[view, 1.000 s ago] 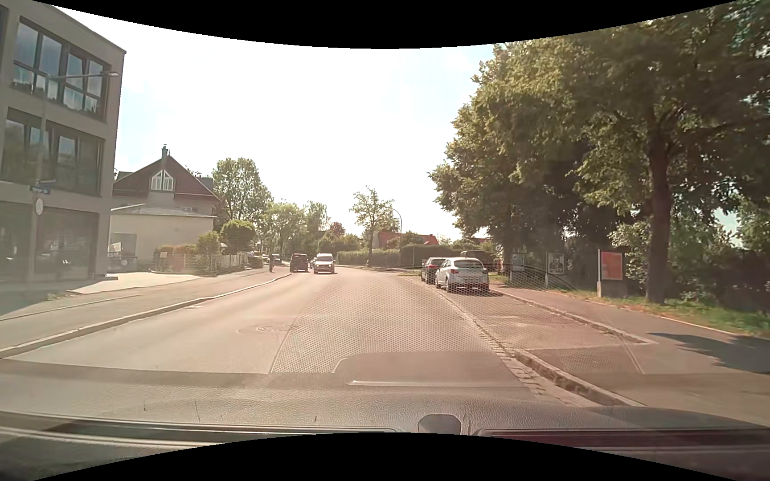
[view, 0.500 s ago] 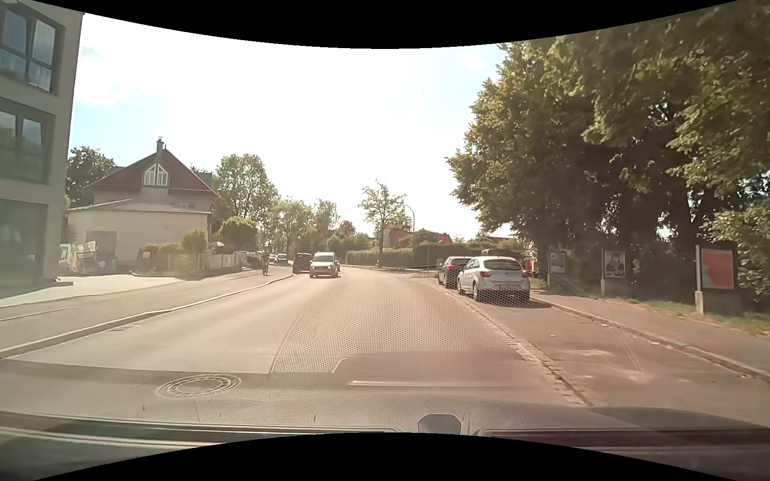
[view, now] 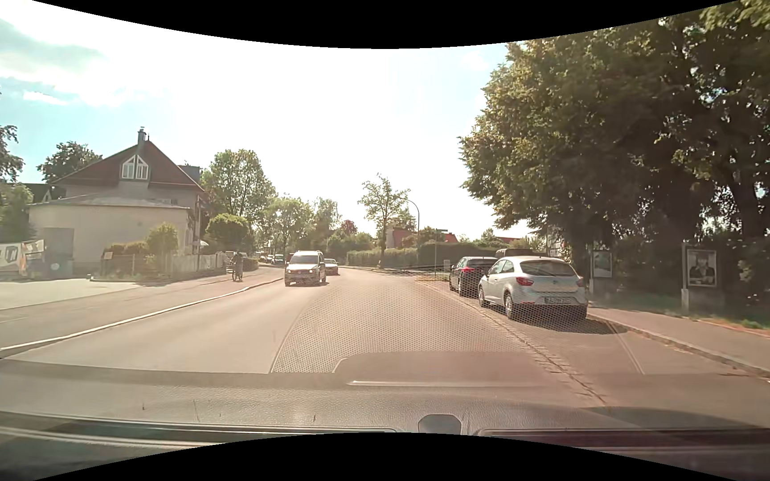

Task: Follow the waypoints while adhering to traffic rules and regulations

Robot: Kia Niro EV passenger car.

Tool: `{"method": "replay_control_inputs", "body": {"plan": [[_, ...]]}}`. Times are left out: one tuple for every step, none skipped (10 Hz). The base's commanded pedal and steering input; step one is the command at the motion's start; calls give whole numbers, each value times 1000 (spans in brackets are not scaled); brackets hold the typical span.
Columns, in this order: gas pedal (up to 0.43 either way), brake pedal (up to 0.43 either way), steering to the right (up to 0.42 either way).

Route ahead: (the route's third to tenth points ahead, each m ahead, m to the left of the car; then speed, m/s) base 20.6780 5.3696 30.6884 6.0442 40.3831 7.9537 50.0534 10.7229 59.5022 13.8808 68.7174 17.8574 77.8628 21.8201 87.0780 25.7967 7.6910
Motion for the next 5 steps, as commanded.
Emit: {"method": "replay_control_inputs", "body": {"plan": [[67, 6, -7], [20, 6, -7], [0, 6, -8], [0, 6, -13], [0, 6, -16]]}}
